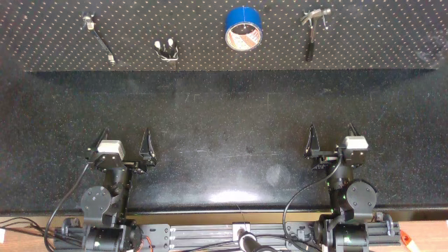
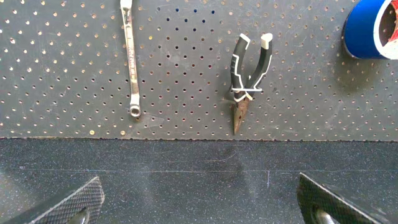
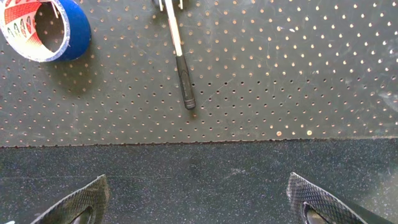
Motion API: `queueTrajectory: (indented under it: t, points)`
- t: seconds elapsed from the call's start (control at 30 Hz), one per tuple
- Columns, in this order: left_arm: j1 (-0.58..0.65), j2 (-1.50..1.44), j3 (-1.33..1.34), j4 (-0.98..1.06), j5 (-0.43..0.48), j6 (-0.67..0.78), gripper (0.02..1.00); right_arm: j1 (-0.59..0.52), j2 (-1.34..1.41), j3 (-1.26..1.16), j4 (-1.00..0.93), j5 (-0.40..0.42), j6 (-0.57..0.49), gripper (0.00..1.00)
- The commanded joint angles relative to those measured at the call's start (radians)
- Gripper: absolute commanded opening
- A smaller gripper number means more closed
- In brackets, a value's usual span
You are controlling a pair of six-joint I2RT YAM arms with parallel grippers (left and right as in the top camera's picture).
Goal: Place Tools Onto Pegboard
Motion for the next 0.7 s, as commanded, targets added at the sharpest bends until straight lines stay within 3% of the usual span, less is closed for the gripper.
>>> queueTrajectory:
  t: [0.03,0.7]
  points:
    - [-0.003,-0.009,-0.002,-0.006,0.000,0.012,0.998,0.007,-0.012,-0.003,-0.009,0.018,0.053,0.932]
    - [-0.003,-0.009,-0.002,-0.006,0.000,0.012,0.996,0.007,-0.002,-0.003,-0.008,0.014,0.056,0.932]
